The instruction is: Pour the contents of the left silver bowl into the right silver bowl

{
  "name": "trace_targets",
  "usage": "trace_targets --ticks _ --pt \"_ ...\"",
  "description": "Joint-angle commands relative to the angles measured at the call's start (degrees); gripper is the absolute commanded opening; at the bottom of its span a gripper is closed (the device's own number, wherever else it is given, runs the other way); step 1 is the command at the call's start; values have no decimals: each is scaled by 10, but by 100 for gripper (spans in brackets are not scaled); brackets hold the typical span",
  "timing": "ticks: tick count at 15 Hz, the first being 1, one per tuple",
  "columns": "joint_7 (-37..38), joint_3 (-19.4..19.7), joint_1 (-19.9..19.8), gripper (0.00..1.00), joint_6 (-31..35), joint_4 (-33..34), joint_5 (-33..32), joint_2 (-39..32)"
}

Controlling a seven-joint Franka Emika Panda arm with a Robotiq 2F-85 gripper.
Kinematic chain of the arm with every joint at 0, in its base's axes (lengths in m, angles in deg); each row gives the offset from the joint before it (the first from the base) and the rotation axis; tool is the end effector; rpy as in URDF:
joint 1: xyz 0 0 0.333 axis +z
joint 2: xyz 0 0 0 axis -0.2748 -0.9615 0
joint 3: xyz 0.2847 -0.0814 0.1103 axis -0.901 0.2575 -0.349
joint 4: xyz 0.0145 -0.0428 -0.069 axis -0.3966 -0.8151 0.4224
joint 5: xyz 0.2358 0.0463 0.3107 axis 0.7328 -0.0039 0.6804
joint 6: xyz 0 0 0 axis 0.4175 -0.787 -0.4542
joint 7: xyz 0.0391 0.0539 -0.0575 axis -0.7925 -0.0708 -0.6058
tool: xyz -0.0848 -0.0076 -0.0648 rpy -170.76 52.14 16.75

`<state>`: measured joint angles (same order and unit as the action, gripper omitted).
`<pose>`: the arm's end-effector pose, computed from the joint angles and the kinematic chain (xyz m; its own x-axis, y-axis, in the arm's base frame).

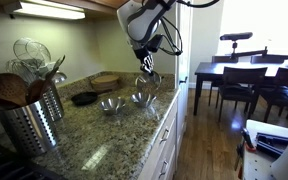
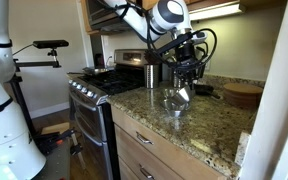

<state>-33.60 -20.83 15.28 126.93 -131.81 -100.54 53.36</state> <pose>0.6174 -0.0903 0.3757 0.9697 0.2073 -0.1290 0.2421 -0.8838 0.4003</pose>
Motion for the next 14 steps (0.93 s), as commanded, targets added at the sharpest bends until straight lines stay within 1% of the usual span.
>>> trace_targets --ticks 1,4,11,14 --pt "37 0 16 8 -15 -29 -61 38" --pt "52 -5 24 8 -20 -32 -94 42" --pt "71 -27 38 8 -31 -48 -145 43" --pt "82 -34 45 8 -32 -56 -181 40"
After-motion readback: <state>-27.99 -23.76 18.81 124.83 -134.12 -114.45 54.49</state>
